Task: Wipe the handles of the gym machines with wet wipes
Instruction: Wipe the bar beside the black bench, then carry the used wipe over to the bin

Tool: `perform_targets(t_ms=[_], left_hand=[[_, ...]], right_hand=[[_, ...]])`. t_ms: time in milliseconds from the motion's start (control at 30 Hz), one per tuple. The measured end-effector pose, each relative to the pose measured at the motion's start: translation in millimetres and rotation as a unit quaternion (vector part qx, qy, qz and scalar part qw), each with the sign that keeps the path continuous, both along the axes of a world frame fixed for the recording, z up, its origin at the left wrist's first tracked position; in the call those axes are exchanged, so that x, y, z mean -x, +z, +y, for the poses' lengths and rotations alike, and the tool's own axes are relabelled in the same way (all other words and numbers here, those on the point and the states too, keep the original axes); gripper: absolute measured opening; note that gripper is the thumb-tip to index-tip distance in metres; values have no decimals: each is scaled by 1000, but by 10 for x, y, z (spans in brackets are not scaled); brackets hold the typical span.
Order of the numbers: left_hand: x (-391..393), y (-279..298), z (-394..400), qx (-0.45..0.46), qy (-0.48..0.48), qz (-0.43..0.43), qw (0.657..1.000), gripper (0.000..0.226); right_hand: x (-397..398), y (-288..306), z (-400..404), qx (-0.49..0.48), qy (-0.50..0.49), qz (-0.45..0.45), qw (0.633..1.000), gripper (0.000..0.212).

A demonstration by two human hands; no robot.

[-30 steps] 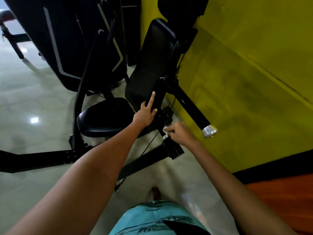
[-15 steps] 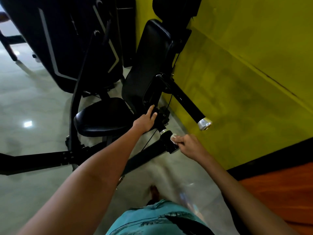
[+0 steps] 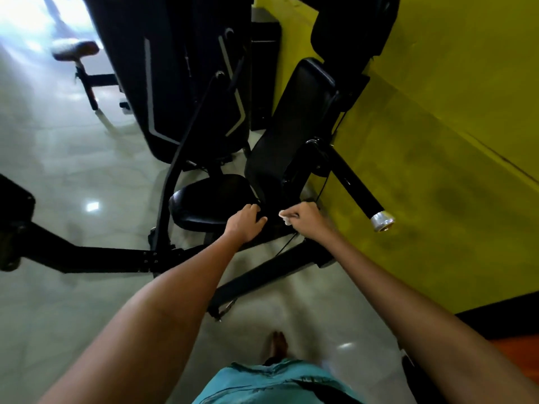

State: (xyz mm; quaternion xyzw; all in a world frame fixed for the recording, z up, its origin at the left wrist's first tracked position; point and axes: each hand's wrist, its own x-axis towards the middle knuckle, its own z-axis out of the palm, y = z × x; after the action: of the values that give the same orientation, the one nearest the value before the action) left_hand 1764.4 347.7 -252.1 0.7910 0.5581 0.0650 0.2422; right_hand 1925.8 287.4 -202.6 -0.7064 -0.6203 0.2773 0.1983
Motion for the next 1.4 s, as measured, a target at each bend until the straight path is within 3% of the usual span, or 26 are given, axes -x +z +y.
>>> perform_targets(t_ms=[167,300,367,700,933,1133,1400], left_hand=[[519,63,-25,-15,46,26,998,38],[947,79,-60,-11,76,50,996,31],[1171,111,-112,-8,93,62,994,28],[2457,236,-581,12,251,91,964,28],[3476,289,-1000,35,417,89,904,27],[4244,465,-1391,47,544,84,833,29],[4811,578,-2234,49,700,38,711,26]], right_hand=[[493,4,291,18,83,-27,996,43],[859,28,486,30,128,-59,990,16],[1075,34,562,28,154,-65,986,23],[2469,-8,726,-15,300,-85,950,20],[3736,1,890,-31,455,-100,884,32],[4863,109,885,-54,579,-84,809,26],[6221,22,343,-80,742,-68,663,22]])
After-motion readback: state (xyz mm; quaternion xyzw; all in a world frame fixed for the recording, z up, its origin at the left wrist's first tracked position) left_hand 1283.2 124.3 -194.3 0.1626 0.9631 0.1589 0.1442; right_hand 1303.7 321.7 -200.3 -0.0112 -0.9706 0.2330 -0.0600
